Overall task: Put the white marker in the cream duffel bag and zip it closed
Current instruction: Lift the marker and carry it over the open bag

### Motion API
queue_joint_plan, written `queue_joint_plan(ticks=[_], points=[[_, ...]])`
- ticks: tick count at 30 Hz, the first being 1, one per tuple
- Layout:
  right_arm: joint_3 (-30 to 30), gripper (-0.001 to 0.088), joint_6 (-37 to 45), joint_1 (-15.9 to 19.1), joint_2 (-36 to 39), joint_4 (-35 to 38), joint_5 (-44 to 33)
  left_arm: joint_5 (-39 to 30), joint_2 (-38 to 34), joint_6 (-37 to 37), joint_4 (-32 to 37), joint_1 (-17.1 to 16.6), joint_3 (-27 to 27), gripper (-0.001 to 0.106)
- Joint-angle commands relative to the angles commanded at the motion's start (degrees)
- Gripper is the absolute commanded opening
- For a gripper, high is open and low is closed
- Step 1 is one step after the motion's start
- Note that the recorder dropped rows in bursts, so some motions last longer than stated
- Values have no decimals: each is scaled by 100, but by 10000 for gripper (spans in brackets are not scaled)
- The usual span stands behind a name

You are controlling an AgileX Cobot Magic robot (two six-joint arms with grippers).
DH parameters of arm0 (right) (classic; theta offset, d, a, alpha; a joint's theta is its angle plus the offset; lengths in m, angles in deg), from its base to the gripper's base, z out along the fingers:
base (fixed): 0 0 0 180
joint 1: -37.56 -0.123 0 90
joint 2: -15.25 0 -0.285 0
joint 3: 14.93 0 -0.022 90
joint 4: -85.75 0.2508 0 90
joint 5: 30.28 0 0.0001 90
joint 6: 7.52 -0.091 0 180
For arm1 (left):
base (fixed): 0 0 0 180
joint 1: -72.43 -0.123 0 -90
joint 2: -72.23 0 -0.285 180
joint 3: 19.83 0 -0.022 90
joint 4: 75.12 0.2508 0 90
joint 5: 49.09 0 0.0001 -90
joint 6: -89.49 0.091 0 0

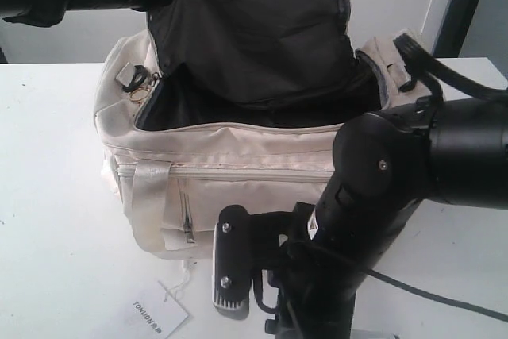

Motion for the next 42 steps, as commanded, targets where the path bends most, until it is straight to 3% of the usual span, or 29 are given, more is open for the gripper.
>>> queue_joint_plan(ticks=[11, 16, 19, 25, 32, 42], points=[[-331, 0, -1981, 22, -307, 0, 414, 0, 0, 0, 0, 0, 0, 0], [-613, 0, -2519, 250, -667, 0, 523, 0, 0, 0, 0, 0, 0, 0], [-758, 0, -2749, 570, -886, 0, 627, 0, 0, 0, 0, 0, 0, 0], [-994, 0, -2872, 1172, -1272, 71, 1740, 0, 0, 0, 0, 0, 0, 0], [-998, 0, -2872, 1836, -1410, 576, 3580, 0, 0, 0, 0, 0, 0, 0], [-998, 0, -2820, 2125, -1410, 653, 4666, 0, 0, 0, 0, 0, 0, 0]])
